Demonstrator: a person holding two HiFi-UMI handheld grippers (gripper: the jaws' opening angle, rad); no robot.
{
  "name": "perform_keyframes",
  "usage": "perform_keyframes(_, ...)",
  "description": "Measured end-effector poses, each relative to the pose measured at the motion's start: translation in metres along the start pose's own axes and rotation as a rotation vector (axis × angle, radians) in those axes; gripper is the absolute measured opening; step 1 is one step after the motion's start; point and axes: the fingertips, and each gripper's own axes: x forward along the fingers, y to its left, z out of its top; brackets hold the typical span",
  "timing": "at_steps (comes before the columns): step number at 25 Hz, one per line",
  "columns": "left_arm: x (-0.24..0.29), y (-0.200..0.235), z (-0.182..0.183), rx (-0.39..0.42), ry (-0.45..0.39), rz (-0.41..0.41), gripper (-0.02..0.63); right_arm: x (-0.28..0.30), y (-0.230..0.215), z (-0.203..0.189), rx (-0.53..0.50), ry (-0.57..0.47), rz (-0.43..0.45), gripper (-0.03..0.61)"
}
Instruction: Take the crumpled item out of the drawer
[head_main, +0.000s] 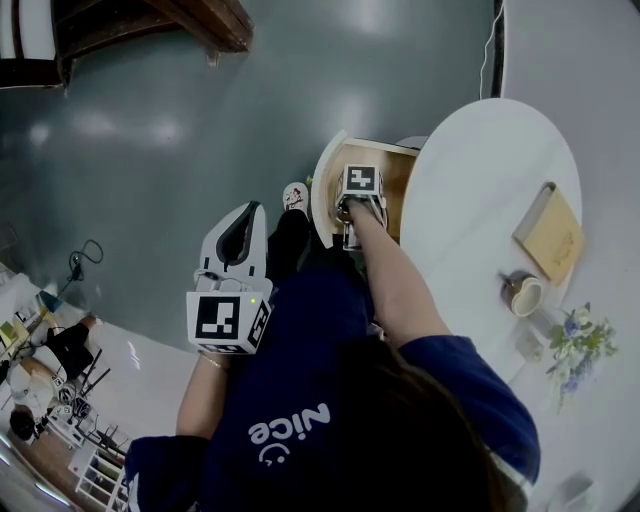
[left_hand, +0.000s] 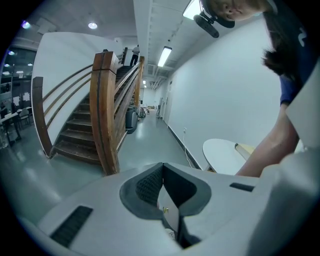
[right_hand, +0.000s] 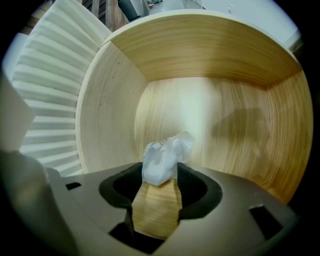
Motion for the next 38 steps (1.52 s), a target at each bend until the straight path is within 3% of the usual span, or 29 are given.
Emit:
perform_keyframes(10, 0.003, -0.002, -0.007, 0.008, 0.017, -0.019, 0.005, -0.006, -0.001, 0.000, -0.043, -0.026, -0.003, 0.137)
perform_keyframes(25, 0.014, -0.005, 0.008, 0.043, -0.007, -0.073, 0.005, -0.043, 0.017, 0.009, -0.084, -0.137, 0.022, 0.124)
perform_keyframes(29, 0.016, -0.002, 0.014, 0.025, -0.024, -0.084, 0.005, -0.054, 0.026, 0.008, -0.040, -0.157, 0.053, 0.124)
perform_keyframes(38, 0.020, -0.001, 0.018, -0.017, -0.049, -0.098, 0.005, -0.082, 0.031, 0.003, -0.096, -0.229, 0.046, 0.124)
